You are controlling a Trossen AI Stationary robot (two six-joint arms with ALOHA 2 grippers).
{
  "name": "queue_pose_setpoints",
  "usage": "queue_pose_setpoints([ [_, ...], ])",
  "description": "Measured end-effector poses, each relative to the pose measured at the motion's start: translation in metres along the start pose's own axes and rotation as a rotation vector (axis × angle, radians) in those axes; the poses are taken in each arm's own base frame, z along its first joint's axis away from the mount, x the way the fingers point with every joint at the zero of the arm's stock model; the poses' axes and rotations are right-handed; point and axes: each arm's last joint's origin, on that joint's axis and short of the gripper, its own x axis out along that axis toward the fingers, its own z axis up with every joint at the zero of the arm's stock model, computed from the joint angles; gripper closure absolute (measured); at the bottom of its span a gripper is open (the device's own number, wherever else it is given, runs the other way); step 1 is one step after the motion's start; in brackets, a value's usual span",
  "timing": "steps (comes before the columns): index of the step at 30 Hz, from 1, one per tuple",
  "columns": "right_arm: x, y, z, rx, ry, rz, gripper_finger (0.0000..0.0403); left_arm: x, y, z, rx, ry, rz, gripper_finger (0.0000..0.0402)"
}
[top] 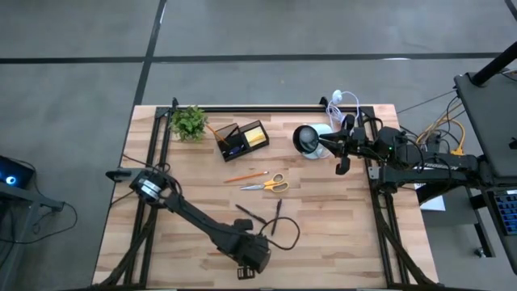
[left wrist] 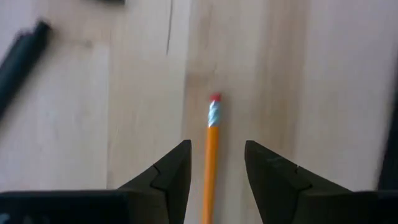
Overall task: Pick and place office supplies into organizer
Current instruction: Put the bottom yellow pencil into the black desk organizer
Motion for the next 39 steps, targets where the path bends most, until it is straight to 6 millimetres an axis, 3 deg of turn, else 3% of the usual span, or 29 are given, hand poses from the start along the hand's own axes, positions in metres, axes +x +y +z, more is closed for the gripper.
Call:
queue_pose_setpoints([
  [9,0.000,0.000,0.000,0.003,0.000,0.000,0.0344,0.002,0.002,-0.003,-0.031,0.024,0.005,0.0268],
  [17,0.000,0.000,0.000,0.010,-0.001,0.001,0.0344,-0.039,0.010,-0.002,-0.066,0.005,0.004,0.0277],
  [24,0.000,0.001,0.000,0.084,-0.001,0.015,0.0344,-0.116,0.040,0.001,-0.162,-0.206,0.092,0.0385],
  [28,0.000,0.003,0.002,0.125,-0.009,0.105,0.0344,-0.161,0.065,-0.010,-0.194,-0.327,0.232,0.0393],
  [33,0.005,0.007,0.009,0.209,-0.039,0.134,0.0344,-0.218,0.095,-0.040,-0.231,-0.512,0.350,0.0400],
  [39,0.030,0.017,0.038,0.154,-0.055,0.120,0.0339,-0.267,0.132,-0.099,-0.261,-0.700,0.328,0.0401],
])
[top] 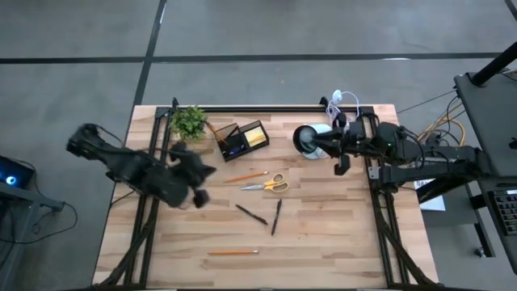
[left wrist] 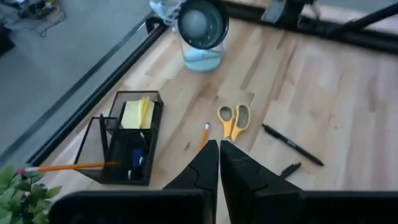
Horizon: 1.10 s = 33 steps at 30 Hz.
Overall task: Pick and place office supplies into organizer
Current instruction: Put the bottom yellow pencil into the black desk organizer
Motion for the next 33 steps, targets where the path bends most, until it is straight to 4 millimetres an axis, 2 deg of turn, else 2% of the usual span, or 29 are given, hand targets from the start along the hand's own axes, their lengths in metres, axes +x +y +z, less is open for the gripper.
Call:
queue_pose_setpoints([
  [6,0.045,0.019,0.017,-0.080,0.029,0.010,0.0294,-0.025,0.046,-0.024,-0.055,-0.141,-0.055,0.0401],
  [11,0.078,0.034,0.020,-0.073,0.082,0.045,0.0243,-0.039,0.072,-0.036,-0.022,-0.284,-0.124,0.0401],
  [17,0.112,0.057,0.018,-0.092,0.240,0.029,0.0200,-0.041,0.094,-0.057,0.010,-0.340,-0.165,0.0402],
  [20,0.127,0.066,0.018,-0.085,0.293,0.000,0.0192,-0.046,0.104,-0.067,0.052,-0.387,-0.343,0.0402],
  [24,0.145,0.074,0.018,-0.029,0.336,-0.042,0.0191,-0.054,0.117,-0.079,0.077,-0.614,-0.566,0.0402],
  [27,0.157,0.084,0.015,-0.021,0.362,-0.030,0.0193,-0.058,0.135,-0.096,0.043,-0.763,-0.694,0.0402],
  [31,0.168,0.100,0.014,-0.025,0.391,0.003,0.0193,-0.045,0.151,-0.128,-0.003,-0.794,-0.662,0.0401],
  [33,0.172,0.108,0.013,-0.024,0.423,0.014,0.0193,-0.036,0.145,-0.130,0.036,-0.746,-0.572,0.0401],
])
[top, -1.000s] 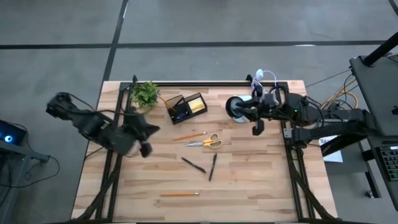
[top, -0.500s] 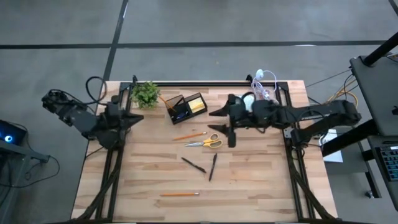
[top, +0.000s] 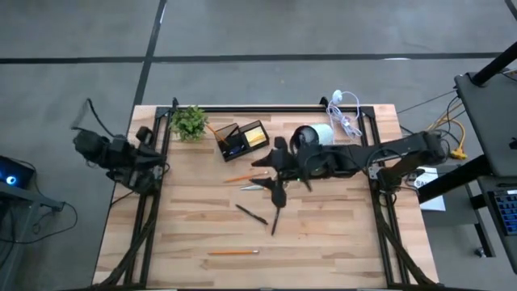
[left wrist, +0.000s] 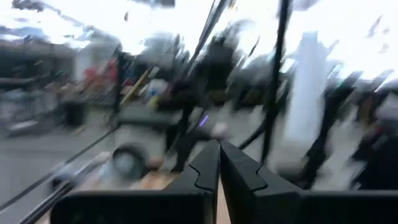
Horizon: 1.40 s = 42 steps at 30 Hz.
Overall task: Pick and place office supplies into organizer
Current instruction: Put the bottom yellow pencil into the black desk organizer
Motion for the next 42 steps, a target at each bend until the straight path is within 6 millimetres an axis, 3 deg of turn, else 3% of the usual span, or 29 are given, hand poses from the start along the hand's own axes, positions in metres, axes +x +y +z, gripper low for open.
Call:
queue_pose_setpoints([
  [6,0.018,0.032,-0.002,-0.013,0.112,0.053,0.0193,0.008,-0.003,0.000,0.054,0.041,0.030,0.0401],
  [12,0.035,0.057,-0.014,-0.009,0.354,0.033,0.0193,-0.004,0.004,0.009,-0.014,-0.032,0.048,0.0401],
  [17,0.054,0.077,-0.010,-0.013,0.395,0.068,0.0193,-0.004,0.004,0.009,-0.014,-0.030,0.070,0.0401],
  [25,0.089,0.092,-0.016,-0.001,0.492,0.142,0.0193,-0.005,0.005,0.008,-0.013,-0.025,0.099,0.0401],
  [31,0.117,0.098,-0.042,-0.025,0.595,0.116,0.0193,-0.005,0.008,0.007,-0.005,-0.010,0.170,0.0401],
  [35,0.129,0.103,-0.060,0.010,0.657,0.183,0.0193,-0.005,0.008,0.007,-0.005,-0.010,0.188,0.0401],
  [42,0.150,0.115,-0.101,0.042,0.739,0.119,0.0193,-0.005,0.008,0.004,0.014,0.017,0.195,0.0401],
])
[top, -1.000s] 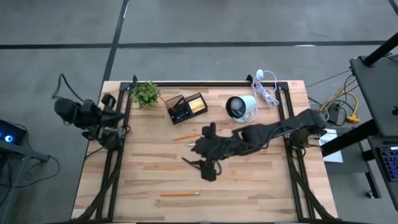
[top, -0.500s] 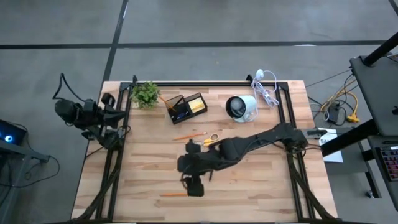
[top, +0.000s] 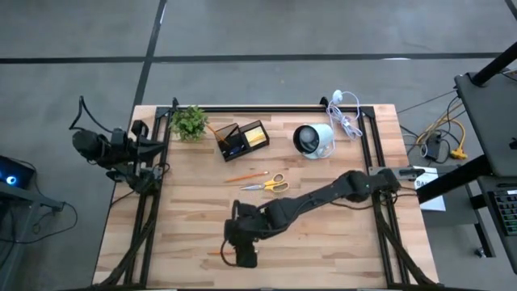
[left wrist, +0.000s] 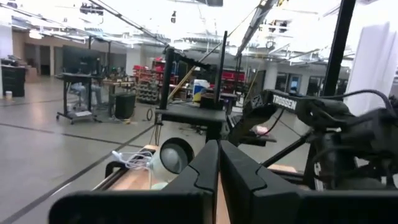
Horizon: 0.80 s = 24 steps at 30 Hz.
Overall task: Pick and place office supplies into organizer
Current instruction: Put the bottom yellow pencil into the black desk organizer
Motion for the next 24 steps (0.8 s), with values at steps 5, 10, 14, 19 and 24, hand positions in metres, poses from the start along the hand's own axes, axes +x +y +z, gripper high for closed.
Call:
queue_pose_setpoints([
  [5,0.033,-0.002,-0.012,-0.036,0.058,-0.033,0.0193,0.000,0.000,0.000,0.002,0.003,0.000,0.0401],
  [10,0.048,-0.002,-0.018,-0.024,0.087,-0.040,0.0193,0.000,0.000,0.000,0.002,0.003,0.000,0.0401],
  [14,0.063,0.000,-0.027,-0.053,0.118,-0.044,0.0193,0.000,0.000,-0.003,0.017,0.022,-0.001,0.0401],
  [19,0.071,0.009,-0.037,-0.078,0.147,-0.052,0.0193,0.000,0.000,-0.005,0.025,0.038,0.001,0.0401],
  [24,0.070,0.013,-0.038,-0.077,0.140,-0.062,0.0193,0.000,0.000,-0.005,0.008,0.043,0.000,0.0402],
])
